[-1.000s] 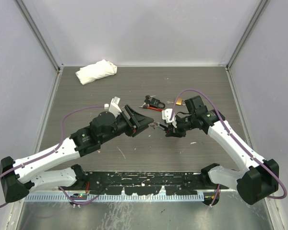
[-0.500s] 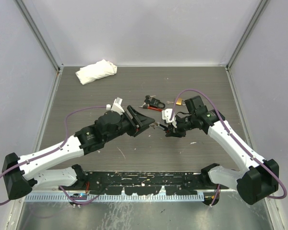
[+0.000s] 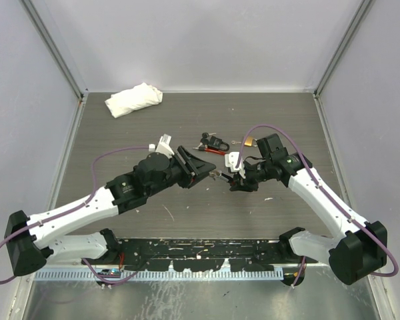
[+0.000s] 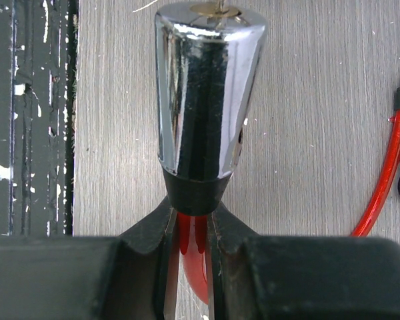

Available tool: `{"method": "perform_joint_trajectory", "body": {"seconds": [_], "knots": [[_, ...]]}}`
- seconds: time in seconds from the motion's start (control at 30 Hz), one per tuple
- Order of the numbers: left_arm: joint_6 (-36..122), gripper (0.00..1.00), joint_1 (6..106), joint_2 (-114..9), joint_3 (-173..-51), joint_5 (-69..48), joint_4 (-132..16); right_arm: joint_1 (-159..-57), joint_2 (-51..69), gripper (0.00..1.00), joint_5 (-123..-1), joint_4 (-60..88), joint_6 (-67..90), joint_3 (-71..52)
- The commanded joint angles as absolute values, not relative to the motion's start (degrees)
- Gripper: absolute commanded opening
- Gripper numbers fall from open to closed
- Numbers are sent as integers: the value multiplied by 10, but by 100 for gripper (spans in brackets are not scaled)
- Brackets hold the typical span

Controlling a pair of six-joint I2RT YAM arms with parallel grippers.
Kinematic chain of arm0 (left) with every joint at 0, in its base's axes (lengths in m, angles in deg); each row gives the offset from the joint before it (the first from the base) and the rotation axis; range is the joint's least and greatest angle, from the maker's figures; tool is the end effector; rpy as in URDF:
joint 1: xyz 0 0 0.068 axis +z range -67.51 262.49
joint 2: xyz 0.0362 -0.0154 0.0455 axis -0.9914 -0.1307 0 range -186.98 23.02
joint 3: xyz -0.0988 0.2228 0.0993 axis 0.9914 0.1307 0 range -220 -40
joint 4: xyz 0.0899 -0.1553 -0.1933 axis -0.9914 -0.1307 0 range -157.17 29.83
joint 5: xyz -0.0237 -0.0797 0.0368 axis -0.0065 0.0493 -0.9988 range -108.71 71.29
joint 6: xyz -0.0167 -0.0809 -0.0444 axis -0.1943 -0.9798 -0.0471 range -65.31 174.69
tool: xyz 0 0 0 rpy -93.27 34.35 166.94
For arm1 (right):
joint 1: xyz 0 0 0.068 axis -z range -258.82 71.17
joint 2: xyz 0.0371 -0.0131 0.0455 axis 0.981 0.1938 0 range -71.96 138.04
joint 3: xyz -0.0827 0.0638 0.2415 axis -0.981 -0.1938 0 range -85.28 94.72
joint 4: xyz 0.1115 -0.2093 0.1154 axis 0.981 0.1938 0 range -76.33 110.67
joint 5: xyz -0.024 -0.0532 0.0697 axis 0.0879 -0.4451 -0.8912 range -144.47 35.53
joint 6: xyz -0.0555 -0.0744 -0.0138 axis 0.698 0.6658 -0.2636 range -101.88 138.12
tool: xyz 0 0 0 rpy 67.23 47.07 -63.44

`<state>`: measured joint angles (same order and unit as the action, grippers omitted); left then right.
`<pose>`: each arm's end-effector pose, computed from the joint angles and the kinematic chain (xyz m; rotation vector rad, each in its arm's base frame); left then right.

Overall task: Lock with the key
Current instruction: Adjust the key in the lock.

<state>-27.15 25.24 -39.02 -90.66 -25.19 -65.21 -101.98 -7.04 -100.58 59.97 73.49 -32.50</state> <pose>0.1740 -0.2530 0.3032 -0.5534 2.1058 -1.4811 0.1933 0.1491 0.2371 -1.6693 1.6052 0.7600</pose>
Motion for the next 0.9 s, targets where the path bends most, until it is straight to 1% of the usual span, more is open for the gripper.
{"method": "perform_joint_trajectory", "body": {"seconds": [0.0, 0.23, 0.53, 0.73, 0.87], "knots": [[-271, 47, 251, -398, -937, -266, -632, -1021, -78, 1, -1009, 566, 741, -318], [-269, 45, 252, -409, -943, -266, -632, -1021, -80, 1, -1008, 566, 742, -319], [-264, 37, 252, -424, -948, -261, -626, -1020, -85, 1, -1008, 566, 743, -322], [-261, 26, 252, -427, -947, -255, -622, -1020, -87, 1, -1007, 566, 743, -325], [-252, 12, 252, -428, -945, -254, -618, -1020, -88, 1, -1006, 566, 745, -324]]}}
